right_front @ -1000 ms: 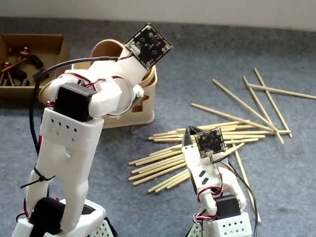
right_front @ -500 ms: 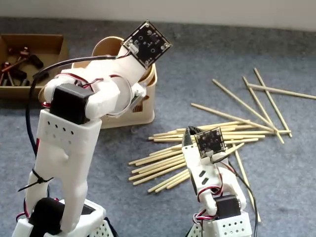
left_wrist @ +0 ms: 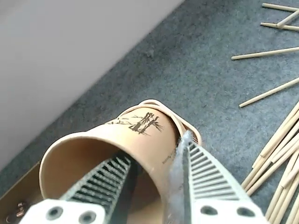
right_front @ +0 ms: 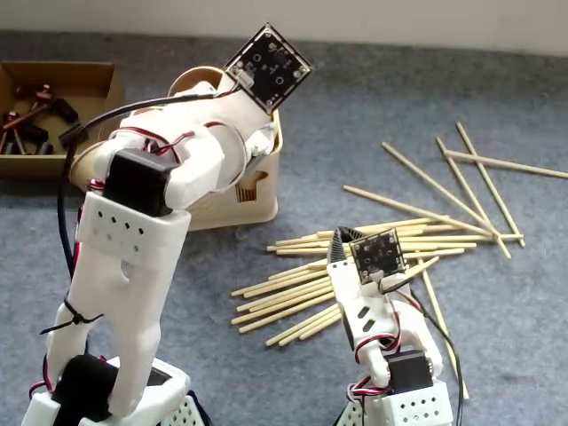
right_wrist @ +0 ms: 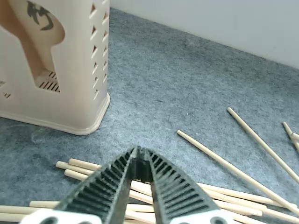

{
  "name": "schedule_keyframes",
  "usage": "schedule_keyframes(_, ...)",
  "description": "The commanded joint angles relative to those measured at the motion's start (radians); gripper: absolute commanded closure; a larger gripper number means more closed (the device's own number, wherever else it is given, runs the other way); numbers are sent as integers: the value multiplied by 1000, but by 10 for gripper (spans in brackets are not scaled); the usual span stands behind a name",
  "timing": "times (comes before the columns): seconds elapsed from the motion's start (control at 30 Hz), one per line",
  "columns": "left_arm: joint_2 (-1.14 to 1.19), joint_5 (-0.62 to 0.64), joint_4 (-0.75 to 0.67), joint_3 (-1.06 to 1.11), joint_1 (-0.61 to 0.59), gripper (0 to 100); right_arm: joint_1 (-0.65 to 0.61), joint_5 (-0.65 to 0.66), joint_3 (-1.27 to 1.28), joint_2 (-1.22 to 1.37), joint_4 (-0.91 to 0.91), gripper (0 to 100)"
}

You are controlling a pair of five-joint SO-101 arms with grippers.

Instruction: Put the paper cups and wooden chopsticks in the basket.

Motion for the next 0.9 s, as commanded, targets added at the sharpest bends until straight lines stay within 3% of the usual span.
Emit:
schedule_keyframes(0.0,-28,11,-71,7,4,857,-8,11,147,-4,4,988)
schedule_keyframes(0.3,-27,12,-155,8,4,857,-8,11,147,-4,4,988)
schedule_keyframes(0.87,-36,9,-144,124,5,857,-7,11,147,-4,4,988)
